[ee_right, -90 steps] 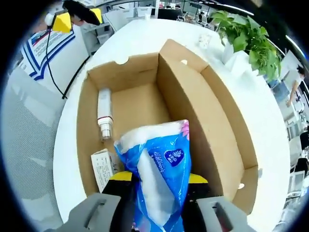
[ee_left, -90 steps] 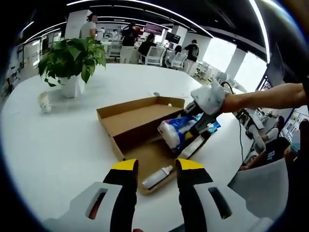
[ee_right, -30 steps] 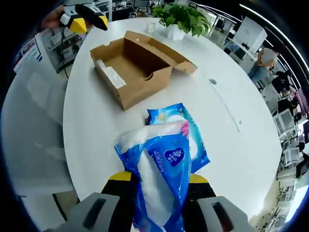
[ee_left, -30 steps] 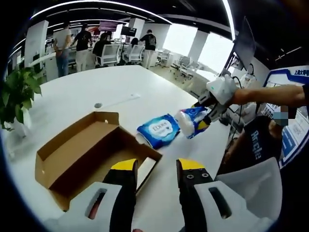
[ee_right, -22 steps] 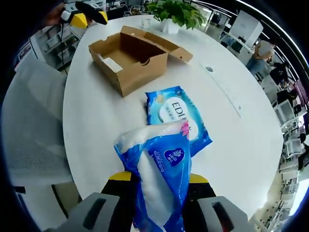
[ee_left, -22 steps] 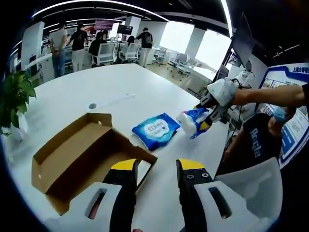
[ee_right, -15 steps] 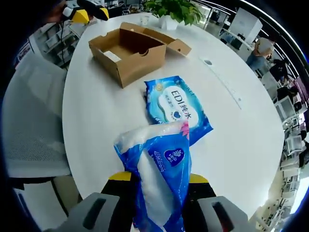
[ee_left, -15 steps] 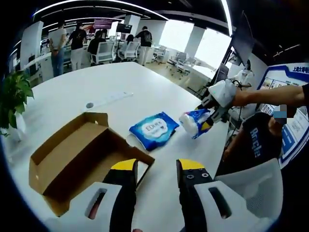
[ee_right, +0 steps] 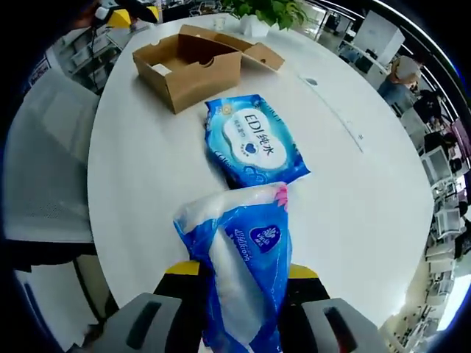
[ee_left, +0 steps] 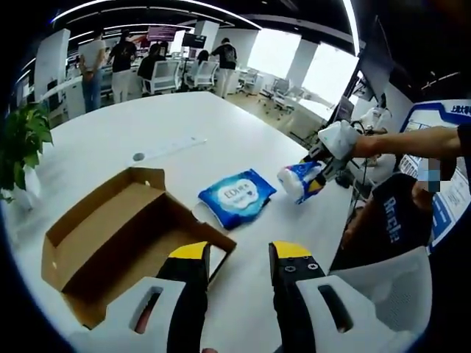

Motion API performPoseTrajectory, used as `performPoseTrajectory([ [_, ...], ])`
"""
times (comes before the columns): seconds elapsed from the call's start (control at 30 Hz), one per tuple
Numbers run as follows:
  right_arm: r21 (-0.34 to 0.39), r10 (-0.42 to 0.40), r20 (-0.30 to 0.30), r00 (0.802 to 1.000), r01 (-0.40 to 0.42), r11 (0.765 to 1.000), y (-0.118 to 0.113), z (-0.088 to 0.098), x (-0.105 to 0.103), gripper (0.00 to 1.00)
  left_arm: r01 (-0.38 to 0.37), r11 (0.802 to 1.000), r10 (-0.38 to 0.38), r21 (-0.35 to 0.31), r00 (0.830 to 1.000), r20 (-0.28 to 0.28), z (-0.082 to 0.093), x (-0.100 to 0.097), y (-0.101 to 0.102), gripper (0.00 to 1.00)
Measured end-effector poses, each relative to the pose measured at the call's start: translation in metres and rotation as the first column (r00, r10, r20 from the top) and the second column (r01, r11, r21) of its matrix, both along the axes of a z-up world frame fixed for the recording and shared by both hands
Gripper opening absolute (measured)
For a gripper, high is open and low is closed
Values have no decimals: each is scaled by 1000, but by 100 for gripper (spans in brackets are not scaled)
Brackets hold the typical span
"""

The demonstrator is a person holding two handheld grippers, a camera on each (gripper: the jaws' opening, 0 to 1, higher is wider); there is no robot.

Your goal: Operate the shoe box by opening the lid, removing the specified soft item, and placing it in the target area until the item is outside and the box remains undamaged.

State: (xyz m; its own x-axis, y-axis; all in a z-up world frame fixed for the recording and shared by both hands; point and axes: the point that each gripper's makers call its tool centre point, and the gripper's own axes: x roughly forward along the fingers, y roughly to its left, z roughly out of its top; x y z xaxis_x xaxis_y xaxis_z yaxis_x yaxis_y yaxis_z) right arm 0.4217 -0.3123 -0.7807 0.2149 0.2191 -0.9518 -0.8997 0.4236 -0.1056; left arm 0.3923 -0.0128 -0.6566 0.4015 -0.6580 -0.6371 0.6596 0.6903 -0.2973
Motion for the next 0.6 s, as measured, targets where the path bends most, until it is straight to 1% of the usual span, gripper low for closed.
performPoseTrajectory([
  [0.27,-15,40,-1,999,-40,999,-8,-5,24,36,-36,999,36,-2,999,1,-2,8,3,32],
  [0.43,-29,63,-8,998,-63,998,-13,-13,39,36,-52,999,52,2,999,-3,-4,11,8,32],
  [0.6,-47,90,-18,996,-91,995,-17,-24,47,36,-74,997,74,6,997,-4,-6,17,14,32],
])
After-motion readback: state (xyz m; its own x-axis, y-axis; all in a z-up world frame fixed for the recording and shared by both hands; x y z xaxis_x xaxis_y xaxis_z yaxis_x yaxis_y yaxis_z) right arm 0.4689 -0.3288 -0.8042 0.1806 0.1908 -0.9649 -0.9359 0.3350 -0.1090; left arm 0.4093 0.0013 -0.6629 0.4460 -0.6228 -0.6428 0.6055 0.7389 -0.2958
